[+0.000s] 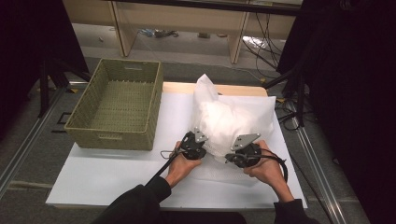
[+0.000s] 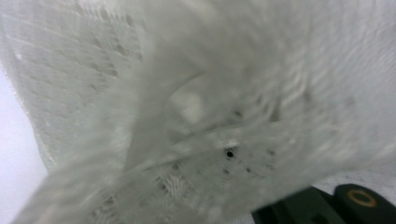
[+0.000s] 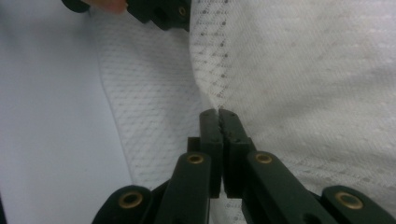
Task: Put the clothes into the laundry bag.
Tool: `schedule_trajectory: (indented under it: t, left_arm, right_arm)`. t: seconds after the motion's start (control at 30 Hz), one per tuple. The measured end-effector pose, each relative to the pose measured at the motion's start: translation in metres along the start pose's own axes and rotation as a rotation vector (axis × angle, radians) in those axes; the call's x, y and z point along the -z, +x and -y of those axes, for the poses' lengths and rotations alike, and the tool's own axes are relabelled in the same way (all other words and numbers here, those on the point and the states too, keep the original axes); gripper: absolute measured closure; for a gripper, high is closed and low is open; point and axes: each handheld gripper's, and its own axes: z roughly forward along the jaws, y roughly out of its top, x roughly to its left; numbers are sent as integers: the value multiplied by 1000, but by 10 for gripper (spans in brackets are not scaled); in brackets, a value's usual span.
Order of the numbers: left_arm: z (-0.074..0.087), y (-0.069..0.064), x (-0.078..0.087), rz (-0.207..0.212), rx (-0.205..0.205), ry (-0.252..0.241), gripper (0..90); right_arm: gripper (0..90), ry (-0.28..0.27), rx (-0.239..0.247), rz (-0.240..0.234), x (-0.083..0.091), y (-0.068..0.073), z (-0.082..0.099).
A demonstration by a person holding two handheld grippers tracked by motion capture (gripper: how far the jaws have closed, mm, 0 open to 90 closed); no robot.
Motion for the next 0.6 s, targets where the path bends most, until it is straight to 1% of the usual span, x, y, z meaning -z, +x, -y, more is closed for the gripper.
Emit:
schedule_trajectory:
  t: [0.03, 0.07, 0.1, 0.13, 0.17, 0.2, 0.23, 0.27, 0.3, 0.33, 0.37, 0.4, 0.43, 0.47, 0.5, 0.53, 0.57, 0.6]
  left_arm:
    - [2, -1, 4, 11, -36, 26, 786]
    - [4, -2, 10, 22, -51, 65, 715]
    - [8, -5, 18, 22, -63, 84, 634]
    - [11, -6, 25, 25, -87, 98, 589]
    - [16, -8, 35, 31, -115, 107, 570]
    - [19, -8, 43, 27, -133, 117, 533]
    - [29, -6, 61, 19, -123, 134, 473]
    - [34, -4, 71, 11, -113, 135, 443]
    - [39, 0, 80, -1, -107, 143, 428]
    - [43, 4, 87, -17, -99, 149, 411]
    - [46, 8, 94, -32, -87, 155, 389]
    - [46, 8, 94, -32, -87, 155, 380]
    - [52, 18, 105, -69, -52, 167, 365]
    - [54, 23, 108, -68, -27, 180, 366]
    - [54, 23, 108, -68, -27, 180, 381]
    - [56, 29, 108, -65, -14, 197, 381]
    - [58, 30, 106, -39, 11, 202, 425]
    - [61, 32, 100, -13, -4, 218, 505]
  right_arm:
    - [900, 4, -3, 7, -4, 0, 0]
    - [900, 6, -2, 8, -7, -1, 0]
    - [900, 13, -5, 15, -10, -3, 1]
    - [900, 16, -3, 23, -13, -5, 1]
    - [900, 22, -8, 23, -16, -6, 2]
    - [900, 25, -25, 24, -18, -8, 2]
    - [900, 31, -54, 38, -22, -9, 2]
    - [900, 35, -49, 41, -23, -11, 2]
    - [900, 41, -40, 39, -23, -14, 1]
    - [900, 34, -58, 43, -25, -15, 1]
    - [900, 24, -37, 60, -27, -16, 2]
    - [900, 26, -36, 59, -27, -16, 2]
    - [900, 26, -36, 60, -28, -17, 2]
    - [900, 24, -23, 62, -28, -17, 2]
    - [900, 24, -23, 62, -28, -17, 2]
    - [900, 24, -37, 70, -28, -16, 1]
    - [900, 23, -40, 72, -29, -17, 1]
    - [900, 24, -49, 76, -30, -18, 1]
